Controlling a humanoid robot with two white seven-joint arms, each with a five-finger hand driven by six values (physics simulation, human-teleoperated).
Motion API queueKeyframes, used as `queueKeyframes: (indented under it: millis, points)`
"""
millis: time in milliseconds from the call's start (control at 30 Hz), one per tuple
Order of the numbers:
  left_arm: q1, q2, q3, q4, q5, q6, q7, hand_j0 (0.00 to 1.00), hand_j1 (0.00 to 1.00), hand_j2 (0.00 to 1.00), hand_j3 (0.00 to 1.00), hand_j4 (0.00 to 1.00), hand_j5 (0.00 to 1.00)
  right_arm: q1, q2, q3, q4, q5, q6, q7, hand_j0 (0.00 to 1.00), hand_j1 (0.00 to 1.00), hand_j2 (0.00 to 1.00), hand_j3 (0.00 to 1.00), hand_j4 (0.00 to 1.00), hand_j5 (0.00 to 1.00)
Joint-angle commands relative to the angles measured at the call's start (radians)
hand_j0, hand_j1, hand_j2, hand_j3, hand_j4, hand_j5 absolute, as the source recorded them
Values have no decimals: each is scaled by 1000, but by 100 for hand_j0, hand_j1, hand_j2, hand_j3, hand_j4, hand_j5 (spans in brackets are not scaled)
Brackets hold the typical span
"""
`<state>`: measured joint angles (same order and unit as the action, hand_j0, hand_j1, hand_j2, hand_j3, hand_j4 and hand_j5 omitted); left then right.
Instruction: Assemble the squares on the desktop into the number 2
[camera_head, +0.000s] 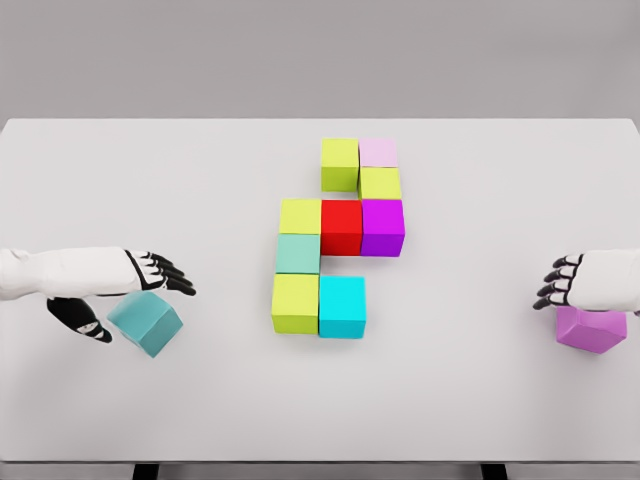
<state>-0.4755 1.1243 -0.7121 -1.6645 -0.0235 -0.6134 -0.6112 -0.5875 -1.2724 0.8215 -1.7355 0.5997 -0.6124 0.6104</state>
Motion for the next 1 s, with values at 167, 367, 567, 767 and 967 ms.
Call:
queueKeyframes:
  millis: [167,367,567,767,967]
  points:
    - [14,-1,3,2,7,2,0,100,100,100,100,100,100,2,4,-1,2,-1,2,0,100,100,100,100,100,100]
    - [14,-4,3,17,7,2,0,100,100,100,100,100,100,3,16,1,2,-1,2,0,95,95,95,95,95,95]
    - [18,-14,0,43,7,2,0,100,100,100,100,100,100,5,16,2,1,-1,2,0,77,77,77,77,77,77]
    - [20,-18,2,45,7,2,0,100,100,100,100,100,100,12,18,1,7,-6,2,0,70,70,70,70,70,70]
    - [20,-31,0,46,5,2,0,100,100,100,100,100,100,14,39,-4,17,-64,2,0,70,70,70,70,70,70]
